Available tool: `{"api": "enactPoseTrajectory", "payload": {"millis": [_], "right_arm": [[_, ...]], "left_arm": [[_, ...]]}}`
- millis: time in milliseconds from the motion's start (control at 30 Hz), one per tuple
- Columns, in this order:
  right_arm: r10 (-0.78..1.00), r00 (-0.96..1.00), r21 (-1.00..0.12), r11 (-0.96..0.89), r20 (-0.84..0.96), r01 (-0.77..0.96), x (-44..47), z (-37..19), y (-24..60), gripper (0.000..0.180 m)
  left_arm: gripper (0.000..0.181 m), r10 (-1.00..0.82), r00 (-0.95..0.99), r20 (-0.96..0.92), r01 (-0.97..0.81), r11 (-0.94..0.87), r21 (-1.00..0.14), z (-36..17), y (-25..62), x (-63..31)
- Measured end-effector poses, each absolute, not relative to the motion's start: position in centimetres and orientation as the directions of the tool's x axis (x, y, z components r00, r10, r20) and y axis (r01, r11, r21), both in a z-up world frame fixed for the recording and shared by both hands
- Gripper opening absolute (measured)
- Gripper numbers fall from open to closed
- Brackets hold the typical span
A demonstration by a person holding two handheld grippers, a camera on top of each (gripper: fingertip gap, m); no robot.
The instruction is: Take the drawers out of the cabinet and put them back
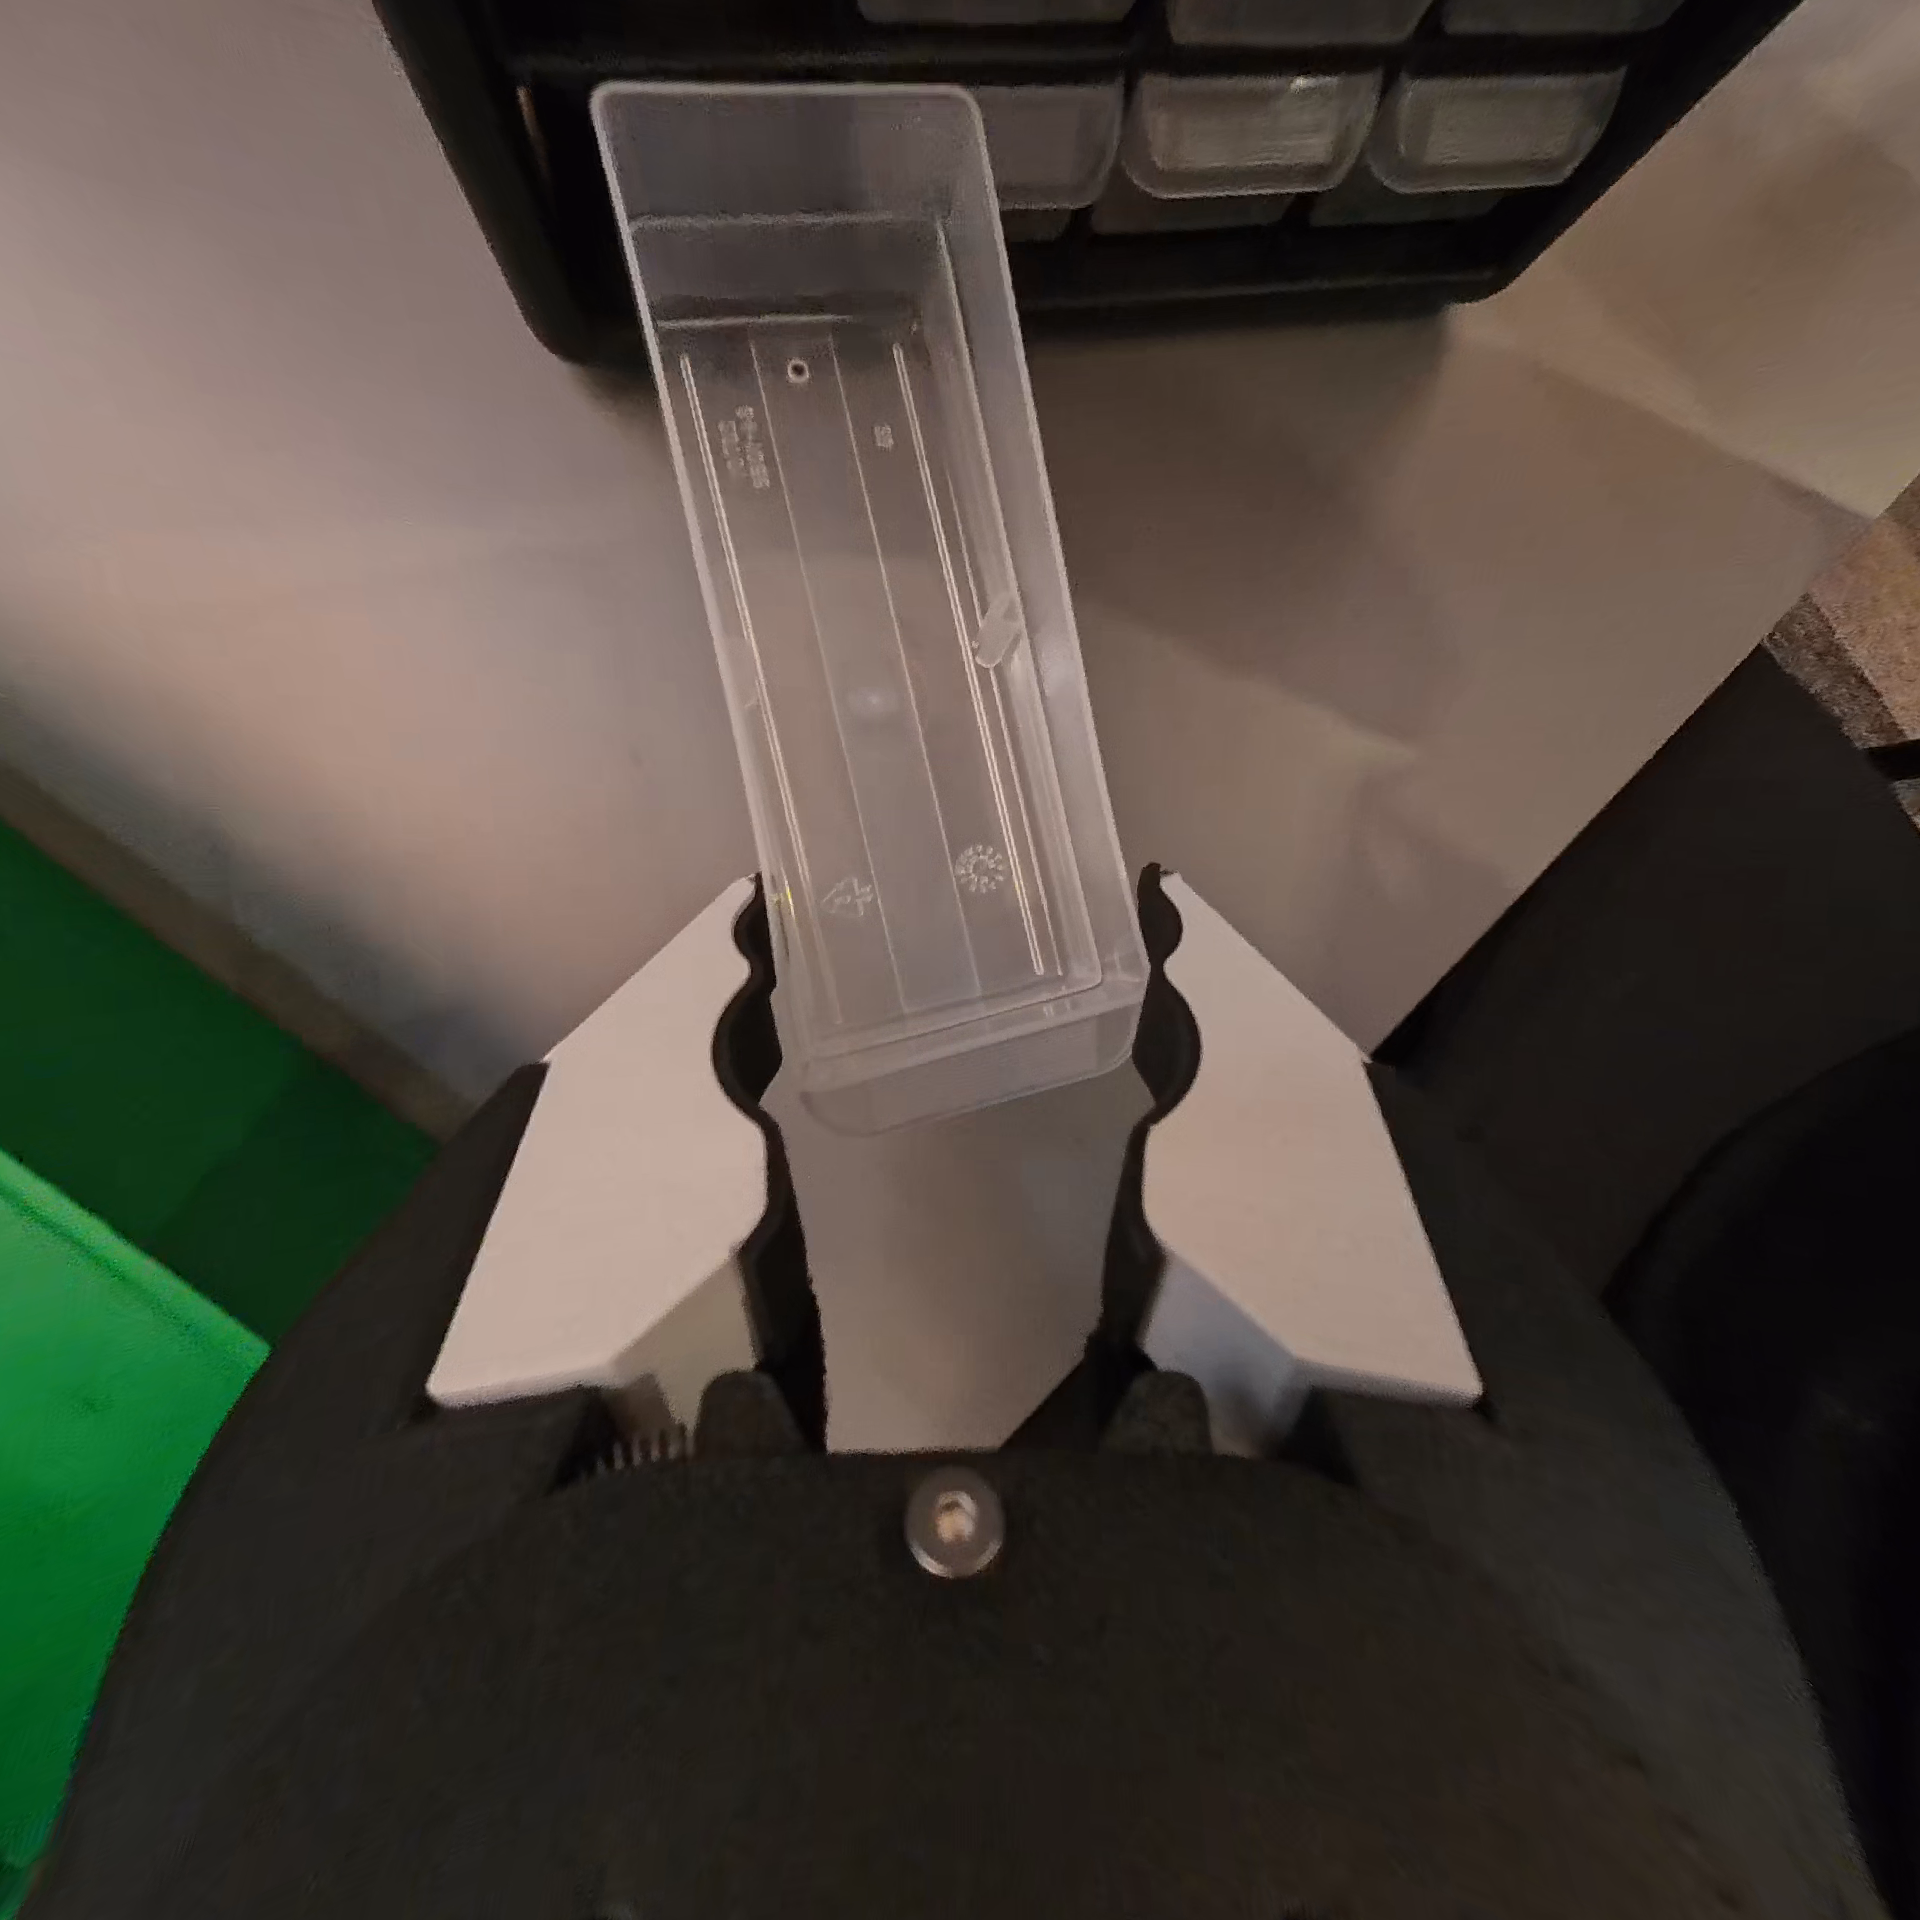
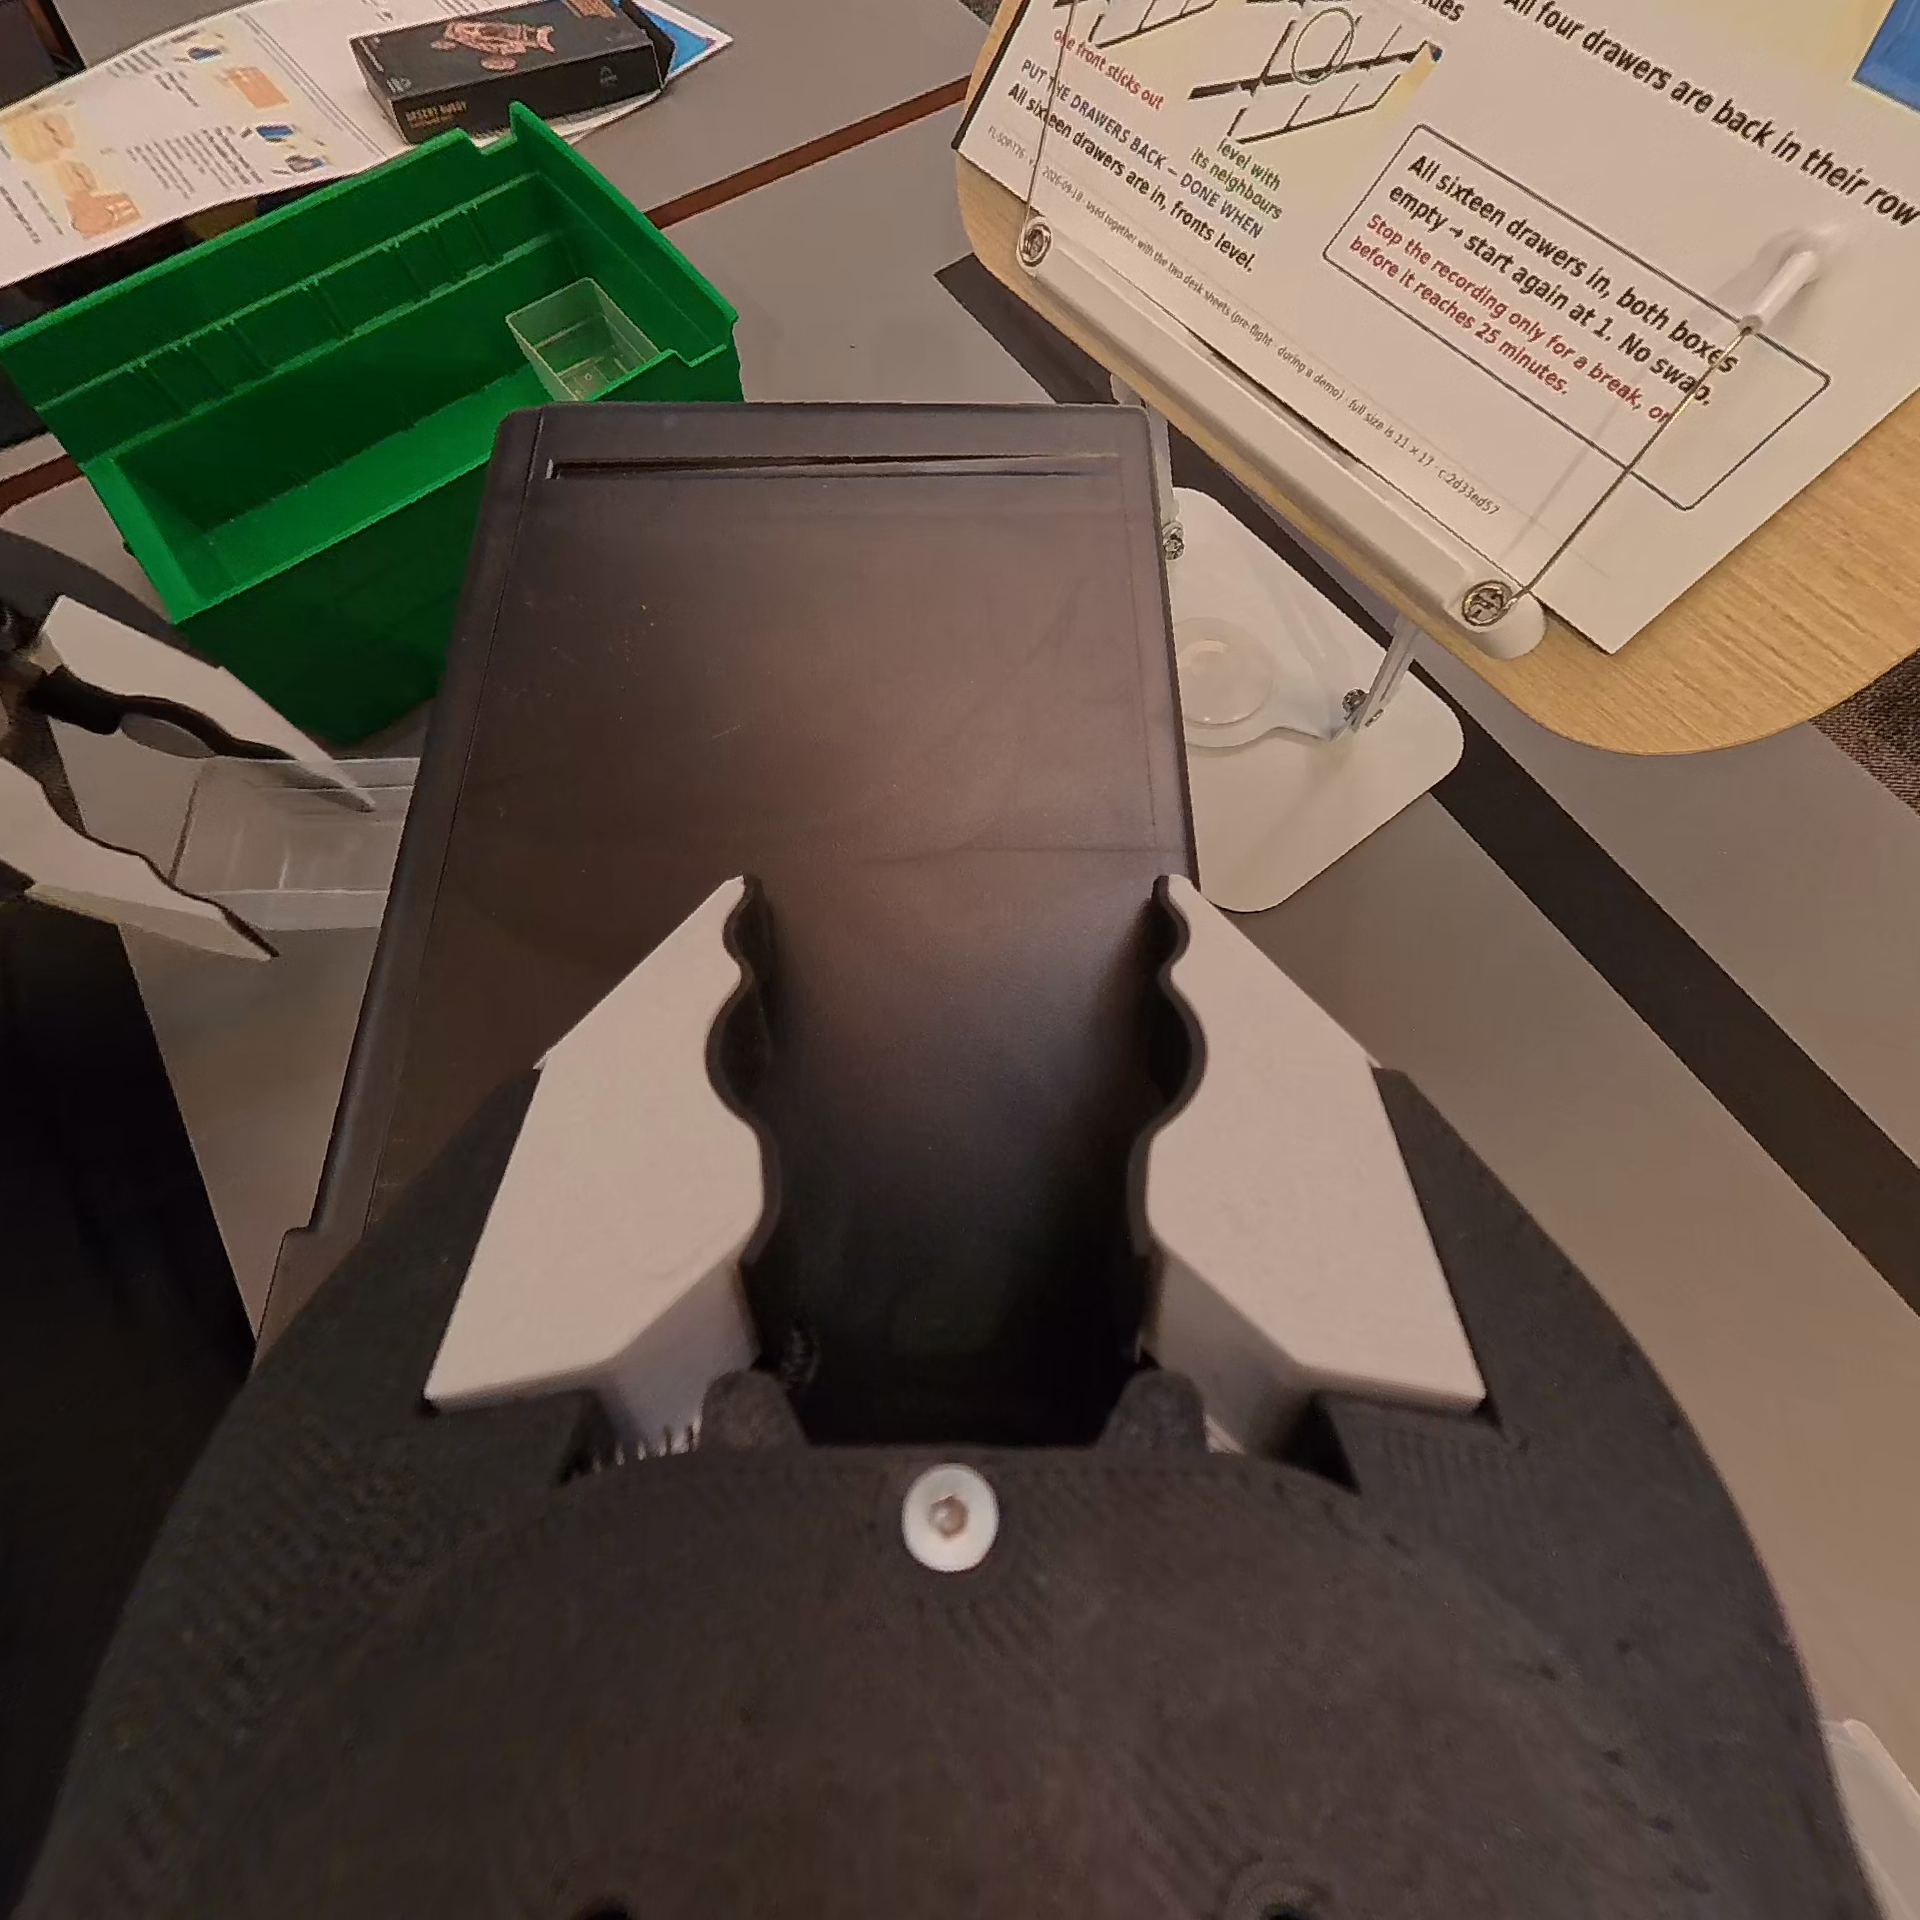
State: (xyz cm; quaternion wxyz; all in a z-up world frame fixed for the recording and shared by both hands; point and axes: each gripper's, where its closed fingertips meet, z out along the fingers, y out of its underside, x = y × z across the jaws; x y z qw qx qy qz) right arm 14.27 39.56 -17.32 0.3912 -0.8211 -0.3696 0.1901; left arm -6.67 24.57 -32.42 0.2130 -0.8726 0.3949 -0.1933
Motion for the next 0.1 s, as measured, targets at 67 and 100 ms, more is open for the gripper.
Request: {"api": "enactPoseTrajectory", "payload": {"millis": [67, 100], "right_arm": [[0.755, 0.655, -0.783, -0.421, -0.023, 0.458, 14.26, -17.32, 39.57, 0.073], [0.755, 0.655, -0.783, -0.421, -0.023, 0.458, 14.26, -17.32, 39.56, 0.073]], "left_arm": [[0.068, -0.773, 0.611, 0.171, -0.61, -0.597, -0.521, -32.48, 24.91, -6.63], [0.068, -0.773, 0.609, 0.177, -0.608, -0.598, -0.522, -32.54, 25.02, -6.56]]}}
